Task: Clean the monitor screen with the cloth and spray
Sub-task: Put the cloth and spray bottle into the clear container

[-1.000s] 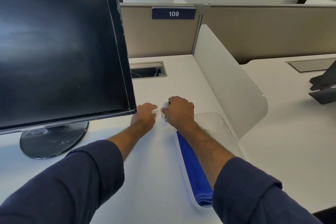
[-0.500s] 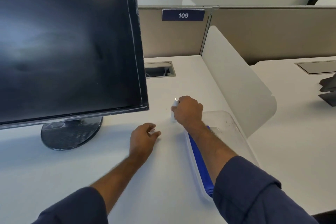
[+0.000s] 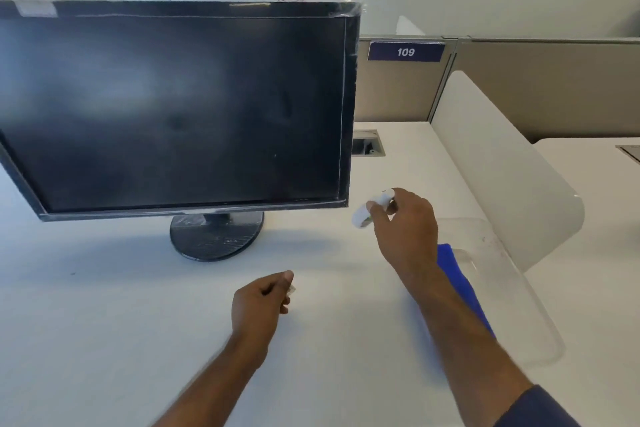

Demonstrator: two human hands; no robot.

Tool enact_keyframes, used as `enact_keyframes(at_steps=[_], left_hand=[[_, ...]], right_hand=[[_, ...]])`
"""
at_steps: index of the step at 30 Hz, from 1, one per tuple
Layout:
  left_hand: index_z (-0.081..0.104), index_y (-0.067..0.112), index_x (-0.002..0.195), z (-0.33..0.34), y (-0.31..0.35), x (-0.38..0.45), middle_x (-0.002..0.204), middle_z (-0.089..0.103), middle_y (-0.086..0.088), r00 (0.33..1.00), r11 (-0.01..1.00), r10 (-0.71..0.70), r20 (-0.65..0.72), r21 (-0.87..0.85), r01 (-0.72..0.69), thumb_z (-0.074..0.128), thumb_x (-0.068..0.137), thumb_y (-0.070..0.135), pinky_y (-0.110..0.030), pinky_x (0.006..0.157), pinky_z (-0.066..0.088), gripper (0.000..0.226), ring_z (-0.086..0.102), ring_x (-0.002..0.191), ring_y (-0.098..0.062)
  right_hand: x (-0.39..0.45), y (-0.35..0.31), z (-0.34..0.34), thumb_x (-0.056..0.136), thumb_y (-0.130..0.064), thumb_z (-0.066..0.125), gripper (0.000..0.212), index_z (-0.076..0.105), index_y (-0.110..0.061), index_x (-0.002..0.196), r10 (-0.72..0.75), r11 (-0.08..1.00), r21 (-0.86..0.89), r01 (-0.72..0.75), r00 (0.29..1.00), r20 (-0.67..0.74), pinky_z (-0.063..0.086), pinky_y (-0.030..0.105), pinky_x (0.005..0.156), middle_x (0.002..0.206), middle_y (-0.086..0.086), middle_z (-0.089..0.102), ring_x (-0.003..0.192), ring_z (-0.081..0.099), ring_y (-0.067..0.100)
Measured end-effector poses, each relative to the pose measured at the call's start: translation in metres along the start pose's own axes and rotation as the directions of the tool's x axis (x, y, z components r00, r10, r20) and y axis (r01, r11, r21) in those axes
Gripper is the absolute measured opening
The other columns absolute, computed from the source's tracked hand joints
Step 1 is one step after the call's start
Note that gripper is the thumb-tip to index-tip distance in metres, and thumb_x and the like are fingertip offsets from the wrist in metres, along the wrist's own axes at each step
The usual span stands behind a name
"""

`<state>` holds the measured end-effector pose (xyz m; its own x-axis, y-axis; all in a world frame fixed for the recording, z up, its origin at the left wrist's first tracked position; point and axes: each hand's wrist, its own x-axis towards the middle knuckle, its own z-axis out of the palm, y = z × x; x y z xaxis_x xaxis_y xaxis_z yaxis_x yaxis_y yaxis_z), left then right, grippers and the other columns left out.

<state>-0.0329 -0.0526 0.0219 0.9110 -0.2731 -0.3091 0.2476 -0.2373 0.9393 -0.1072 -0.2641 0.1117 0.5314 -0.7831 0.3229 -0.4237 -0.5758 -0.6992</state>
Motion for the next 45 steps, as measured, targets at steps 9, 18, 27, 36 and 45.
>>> enact_keyframes(at_steps=[9, 18, 27, 36, 45], left_hand=[[0.076, 0.019, 0.099, -0.066, 0.023, -0.016, 0.093, 0.072, -0.008, 0.984, 0.932, -0.138, 0.116, -0.321, 0.169, 0.061, 0.098, 0.029, -0.029, 0.068, 0.055, 0.018, 0.06, 0.071, -0.017], [0.074, 0.019, 0.114, -0.111, 0.023, -0.014, 0.096, 0.073, -0.005, 0.957, 0.89, -0.088, 0.275, -0.409, 0.2, 0.072, 0.089, 0.013, -0.024, 0.075, 0.058, 0.026, 0.067, 0.085, -0.019], [0.071, 0.005, 0.111, -0.137, 0.029, -0.008, 0.091, 0.077, -0.007, 0.965, 0.874, -0.095, 0.246, -0.443, 0.199, 0.081, 0.075, 0.015, -0.023, 0.068, 0.06, 0.038, 0.075, 0.08, -0.018], [0.08, 0.018, 0.095, -0.138, 0.031, -0.014, 0.079, 0.074, 0.0, 0.993, 0.882, -0.091, 0.069, -0.457, 0.113, 0.081, 0.066, 0.041, -0.031, 0.07, 0.055, 0.036, 0.062, 0.078, -0.019], [0.073, 0.02, 0.112, -0.133, 0.038, -0.02, 0.089, 0.077, -0.003, 0.993, 0.867, -0.024, 0.12, -0.492, 0.081, 0.081, 0.064, 0.033, -0.027, 0.068, 0.056, 0.05, 0.068, 0.072, -0.014]], right_hand=[[-0.079, -0.048, 0.009, 0.102, -0.029, 0.047, 0.008, 0.05, -0.023, 0.105, 0.104, 0.795, 0.558, -0.238, 0.96, 0.26, 0.059, 0.037, 0.076, 0.106, 0.0, 0.063, 0.1, 0.061, 0.016], [-0.115, -0.074, 0.031, 0.104, -0.034, 0.029, 0.032, 0.038, -0.028, 0.134, 0.152, 0.686, 0.586, -0.43, 0.873, 0.463, 0.056, 0.04, 0.082, 0.118, 0.002, 0.056, 0.096, 0.063, 0.022], [-0.134, -0.084, 0.04, 0.101, -0.031, 0.051, 0.018, 0.05, -0.014, 0.106, 0.202, 0.612, 0.594, -0.522, 0.83, 0.521, 0.05, 0.031, 0.049, 0.077, 0.012, 0.056, 0.053, 0.056, 0.019], [-0.143, -0.086, 0.043, 0.09, -0.035, 0.063, 0.034, 0.059, -0.027, 0.123, 0.045, 0.663, 0.622, -0.417, 0.851, 0.523, 0.058, 0.036, 0.056, 0.08, 0.008, 0.063, 0.062, 0.065, 0.026], [-0.149, -0.085, 0.038, 0.094, -0.018, 0.063, 0.026, 0.053, -0.028, 0.115, -0.014, 0.754, 0.534, -0.383, 0.802, 0.597, 0.052, 0.034, 0.049, 0.094, 0.019, 0.061, 0.06, 0.057, 0.018]])
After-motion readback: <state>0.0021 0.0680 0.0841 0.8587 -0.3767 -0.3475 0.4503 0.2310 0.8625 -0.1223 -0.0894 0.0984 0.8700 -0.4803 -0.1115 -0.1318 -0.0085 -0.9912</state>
